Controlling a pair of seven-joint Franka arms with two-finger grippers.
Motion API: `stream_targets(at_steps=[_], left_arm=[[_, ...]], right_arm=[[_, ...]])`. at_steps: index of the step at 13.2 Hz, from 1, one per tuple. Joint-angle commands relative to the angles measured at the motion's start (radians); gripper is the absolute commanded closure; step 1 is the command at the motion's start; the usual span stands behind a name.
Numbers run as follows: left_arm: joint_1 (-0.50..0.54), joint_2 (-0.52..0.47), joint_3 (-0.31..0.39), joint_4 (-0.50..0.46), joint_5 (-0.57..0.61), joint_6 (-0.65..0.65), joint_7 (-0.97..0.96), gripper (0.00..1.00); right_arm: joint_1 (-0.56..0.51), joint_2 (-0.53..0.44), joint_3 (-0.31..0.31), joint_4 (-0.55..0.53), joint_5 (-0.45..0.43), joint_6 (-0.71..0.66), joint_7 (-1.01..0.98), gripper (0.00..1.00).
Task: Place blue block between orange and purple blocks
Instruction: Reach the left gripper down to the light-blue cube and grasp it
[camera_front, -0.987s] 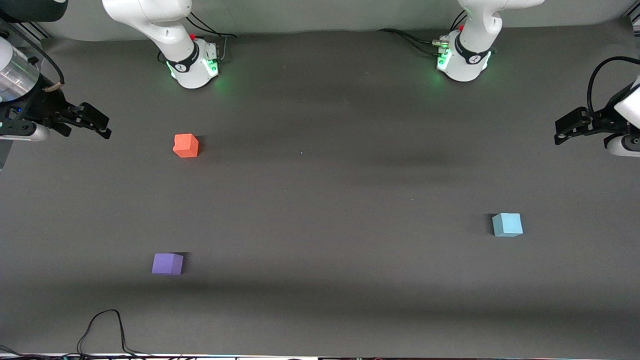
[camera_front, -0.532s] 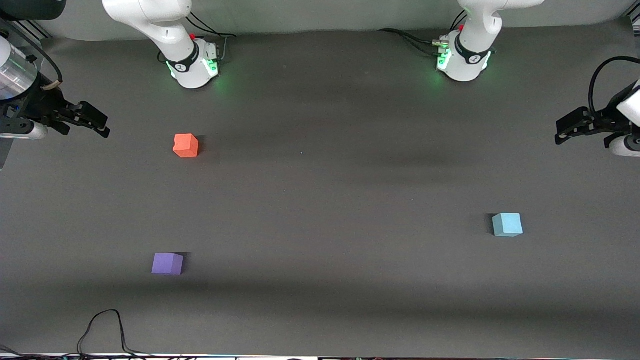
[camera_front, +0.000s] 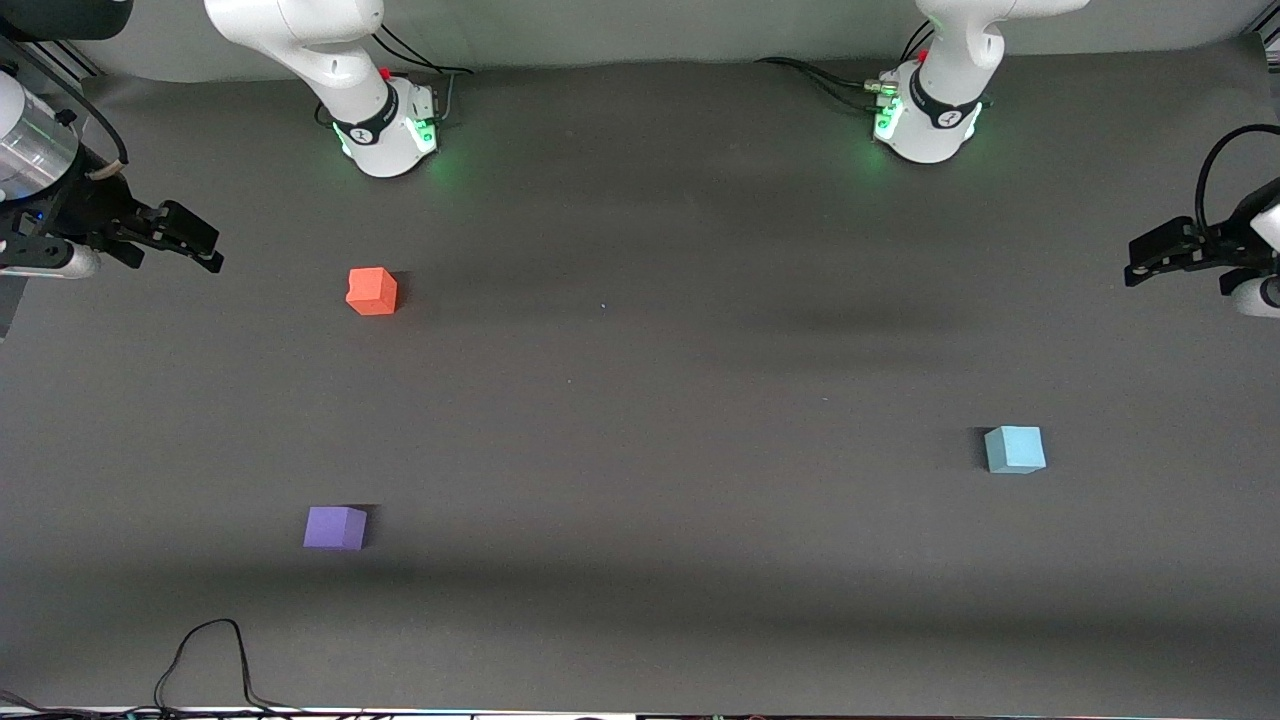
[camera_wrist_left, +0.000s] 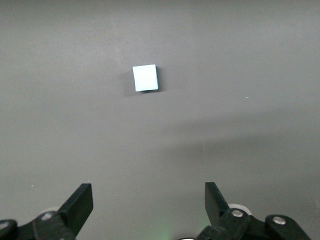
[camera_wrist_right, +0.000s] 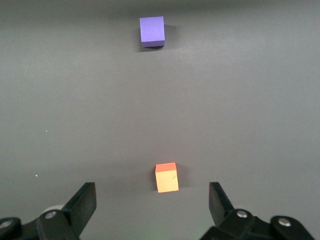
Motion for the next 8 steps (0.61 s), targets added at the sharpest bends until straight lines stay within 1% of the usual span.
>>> stream_targets(at_steps=[1, 2, 4, 6, 8], left_arm=[[0.013, -0.034, 0.012, -0.069, 0.003, 0.061, 0.018, 0.0], [0.023, -0.031, 0.01, -0.091, 0.003, 0.093, 0.018, 0.0], [0.024, -0.015, 0.012, -0.157, 0.001, 0.2, 0.018, 0.0], [0.024, 0.018, 0.012, -0.244, 0.003, 0.342, 0.018, 0.0], [0.024, 0.066, 0.012, -0.318, 0.001, 0.484, 0.005, 0.0]], right_arm=[[-0.009, -0.024, 0.005, -0.013, 0.018, -0.003, -0.035, 0.0], [-0.009, -0.024, 0.004, -0.011, 0.02, -0.012, -0.037, 0.0], [-0.011, -0.024, -0.002, -0.01, 0.07, -0.038, -0.044, 0.0], [-0.013, -0.025, -0.011, -0.011, 0.075, -0.043, -0.101, 0.0], [-0.011, -0.027, -0.013, -0.011, 0.075, -0.046, -0.101, 0.0]])
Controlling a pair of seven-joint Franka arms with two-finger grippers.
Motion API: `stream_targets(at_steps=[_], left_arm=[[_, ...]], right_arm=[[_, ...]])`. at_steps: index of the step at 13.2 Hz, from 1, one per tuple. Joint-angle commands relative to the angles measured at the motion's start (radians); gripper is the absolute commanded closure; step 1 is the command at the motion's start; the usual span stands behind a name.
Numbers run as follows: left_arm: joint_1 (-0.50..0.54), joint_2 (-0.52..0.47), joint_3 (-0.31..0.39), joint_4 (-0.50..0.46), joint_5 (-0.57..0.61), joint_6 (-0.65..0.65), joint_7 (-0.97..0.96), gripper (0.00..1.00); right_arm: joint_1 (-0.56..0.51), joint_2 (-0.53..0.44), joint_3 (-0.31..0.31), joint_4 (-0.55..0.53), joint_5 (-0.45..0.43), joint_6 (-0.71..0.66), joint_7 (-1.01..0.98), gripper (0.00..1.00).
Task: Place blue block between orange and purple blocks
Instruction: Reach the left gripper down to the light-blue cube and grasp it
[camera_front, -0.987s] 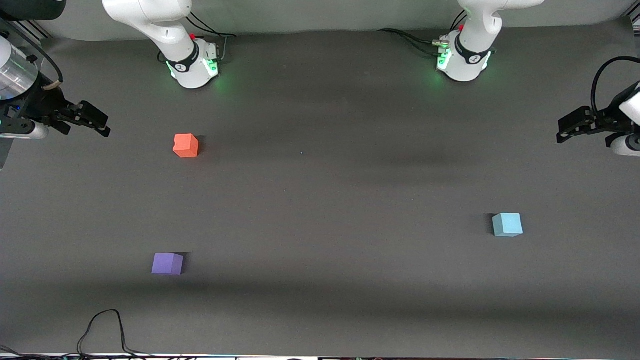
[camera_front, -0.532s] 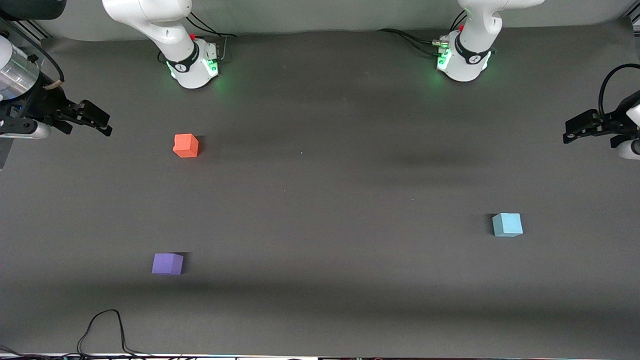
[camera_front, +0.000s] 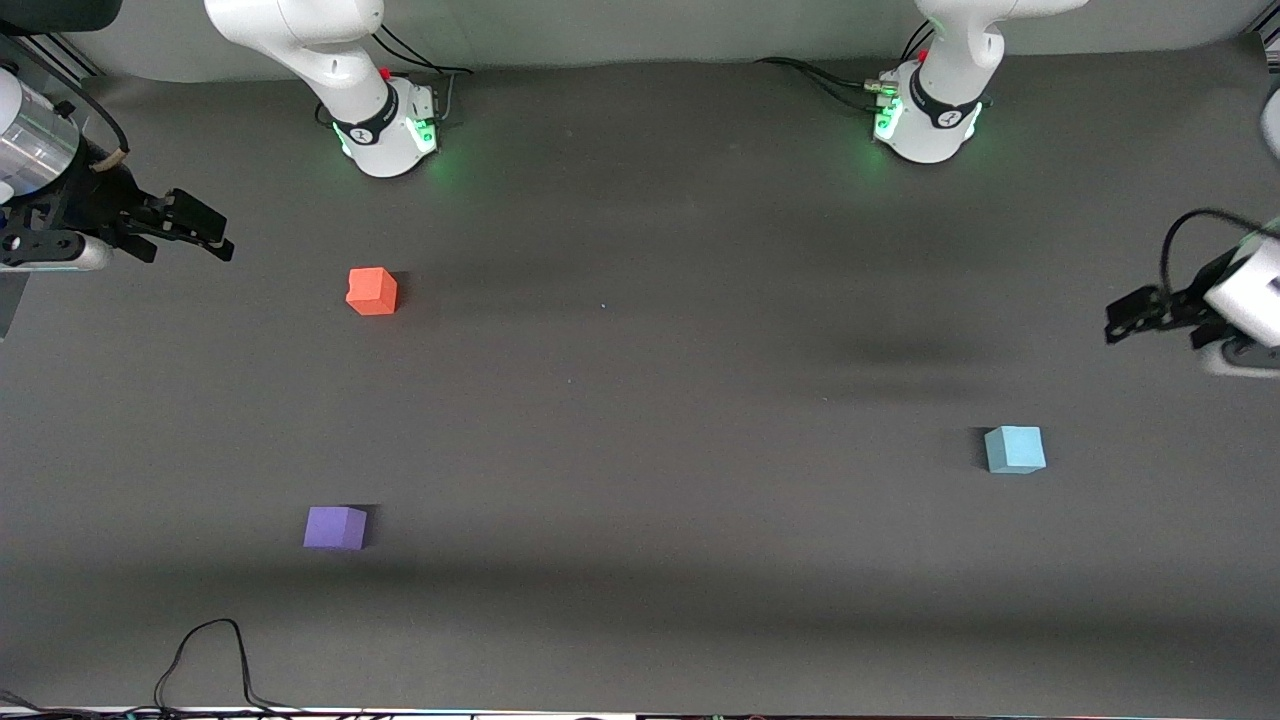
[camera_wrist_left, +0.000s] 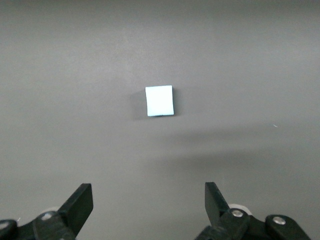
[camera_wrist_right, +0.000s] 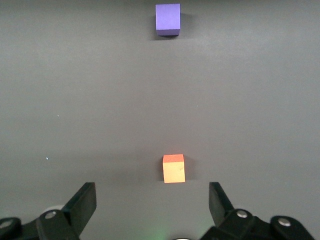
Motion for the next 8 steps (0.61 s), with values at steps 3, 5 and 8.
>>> stream_targets(at_steps=[3, 5, 8], left_arm=[[-0.003, 0.103, 0.002, -0.173, 0.001, 0.331, 0.0, 0.0], [-0.005, 0.177, 0.002, -0.244, 0.001, 0.527, -0.002, 0.0], [-0.003, 0.307, 0.002, -0.261, 0.001, 0.695, 0.0, 0.0]], right_arm=[[-0.009, -0.021, -0.001, -0.018, 0.009, -0.005, -0.034, 0.0], [-0.009, -0.021, -0.001, -0.018, 0.001, -0.004, -0.034, 0.0], [-0.011, -0.021, -0.001, -0.018, 0.001, -0.004, -0.035, 0.0]])
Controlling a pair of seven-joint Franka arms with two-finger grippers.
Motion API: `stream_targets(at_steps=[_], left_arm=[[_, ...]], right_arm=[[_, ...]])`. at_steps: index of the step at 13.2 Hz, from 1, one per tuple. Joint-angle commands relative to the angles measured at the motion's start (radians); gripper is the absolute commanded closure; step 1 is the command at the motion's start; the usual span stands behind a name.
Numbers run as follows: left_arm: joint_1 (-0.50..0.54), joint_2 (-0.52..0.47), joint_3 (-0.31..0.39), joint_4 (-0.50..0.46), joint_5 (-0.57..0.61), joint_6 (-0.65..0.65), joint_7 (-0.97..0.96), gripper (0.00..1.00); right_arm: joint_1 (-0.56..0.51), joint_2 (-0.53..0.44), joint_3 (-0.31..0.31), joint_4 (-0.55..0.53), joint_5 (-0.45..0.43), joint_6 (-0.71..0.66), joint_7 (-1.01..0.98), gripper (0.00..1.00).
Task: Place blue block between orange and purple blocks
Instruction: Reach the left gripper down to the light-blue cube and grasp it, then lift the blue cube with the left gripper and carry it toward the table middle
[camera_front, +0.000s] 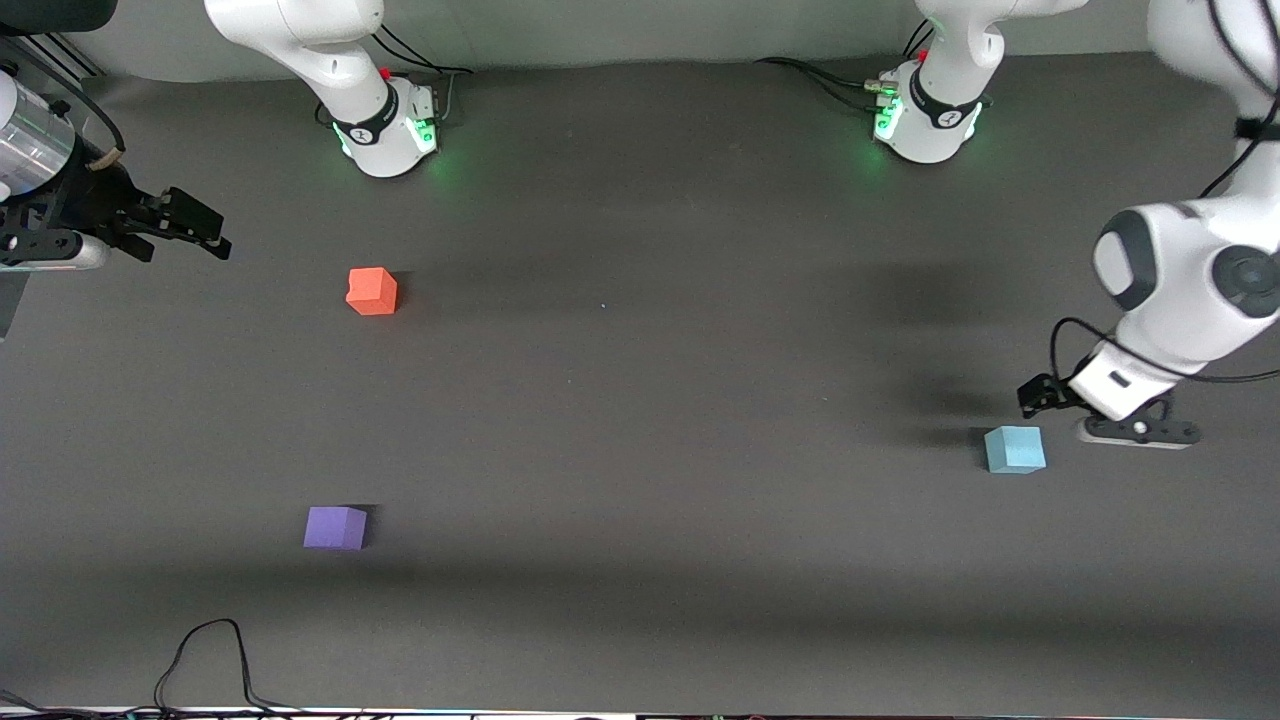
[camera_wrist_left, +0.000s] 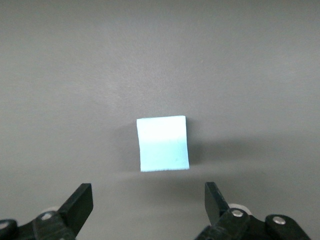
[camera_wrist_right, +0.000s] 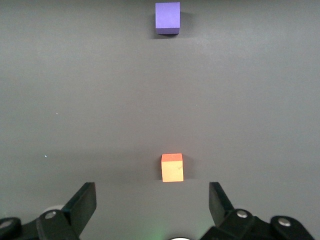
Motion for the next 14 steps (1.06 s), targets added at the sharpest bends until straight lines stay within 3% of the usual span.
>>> stream_targets(at_steps=[1, 3, 12, 13, 14], left_arm=[[-0.005, 0.094, 0.003, -0.004, 0.001, 0.12, 0.0, 0.0], [-0.003, 0.147, 0.002, 0.006, -0.013, 0.186, 0.0, 0.0], [-0.011, 0.251, -0.004, 0.115, -0.042, 0.182, -0.031, 0.0], [-0.011, 0.253, -0.004, 0.118, -0.042, 0.179, -0.031, 0.06], [-0.011, 0.251, -0.004, 0.119, -0.05, 0.176, -0.031, 0.3]], right_arm=[[-0.01, -0.02, 0.001, -0.014, 0.002, -0.002, -0.028, 0.0], [-0.01, -0.02, 0.001, -0.012, 0.002, -0.002, -0.028, 0.0], [-0.01, -0.02, 0.0, -0.015, 0.002, 0.001, -0.02, 0.0], [-0.01, -0.02, 0.0, -0.015, 0.002, 0.001, -0.016, 0.0], [-0.01, -0.02, 0.0, -0.015, 0.004, -0.001, -0.014, 0.0]])
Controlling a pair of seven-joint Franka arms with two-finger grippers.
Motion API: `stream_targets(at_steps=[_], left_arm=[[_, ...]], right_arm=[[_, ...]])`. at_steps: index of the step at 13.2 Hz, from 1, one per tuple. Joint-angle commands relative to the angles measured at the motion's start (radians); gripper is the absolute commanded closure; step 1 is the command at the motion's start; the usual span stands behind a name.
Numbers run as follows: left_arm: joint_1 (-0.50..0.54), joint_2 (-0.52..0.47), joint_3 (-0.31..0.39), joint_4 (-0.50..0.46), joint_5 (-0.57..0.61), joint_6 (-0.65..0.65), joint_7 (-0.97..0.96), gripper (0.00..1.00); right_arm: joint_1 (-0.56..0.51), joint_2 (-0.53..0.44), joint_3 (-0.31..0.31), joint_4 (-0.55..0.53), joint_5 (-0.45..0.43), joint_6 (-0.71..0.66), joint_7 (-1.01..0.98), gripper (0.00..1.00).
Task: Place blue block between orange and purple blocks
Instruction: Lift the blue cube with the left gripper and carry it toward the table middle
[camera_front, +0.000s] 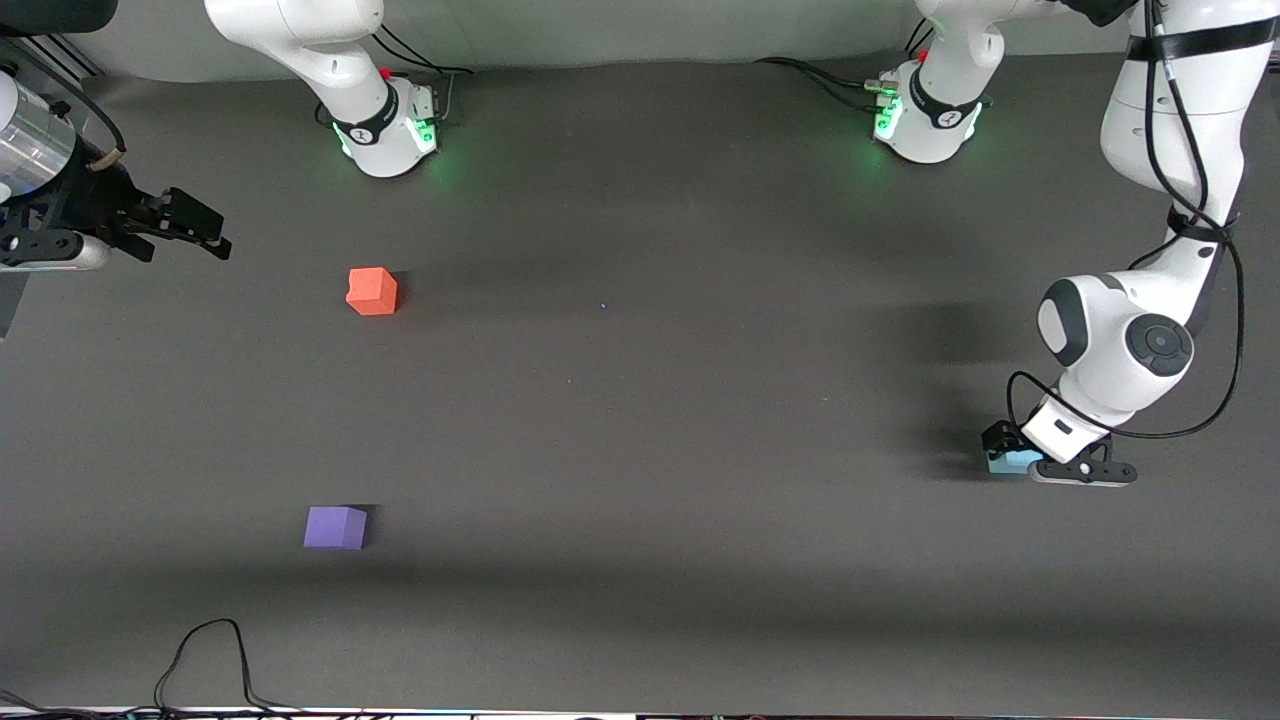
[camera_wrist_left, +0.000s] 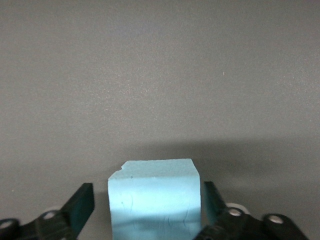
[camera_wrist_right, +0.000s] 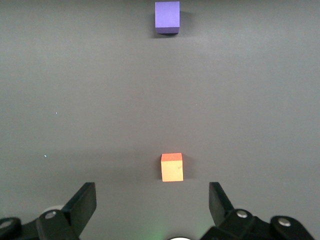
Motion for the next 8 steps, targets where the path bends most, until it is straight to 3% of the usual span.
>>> stream_targets(at_steps=[1, 2, 6, 8], left_arm=[[-0.009, 0.009, 0.003, 0.019, -0.035, -0.015, -0.011, 0.47], [-0.009, 0.007, 0.003, 0.021, -0.046, -0.017, -0.011, 0.59], [-0.004, -0.003, 0.003, 0.054, -0.047, -0.073, -0.011, 0.61], [-0.003, -0.045, 0.008, 0.193, -0.046, -0.348, -0.004, 0.61]], right_arm=[[-0.009, -0.023, -0.001, -0.012, 0.004, -0.001, -0.013, 0.0], [-0.009, -0.029, -0.006, -0.013, 0.004, -0.002, -0.013, 0.0], [-0.009, -0.036, -0.02, -0.015, 0.013, -0.002, -0.013, 0.0], [-0.009, -0.044, -0.02, -0.015, 0.013, -0.002, -0.013, 0.0]])
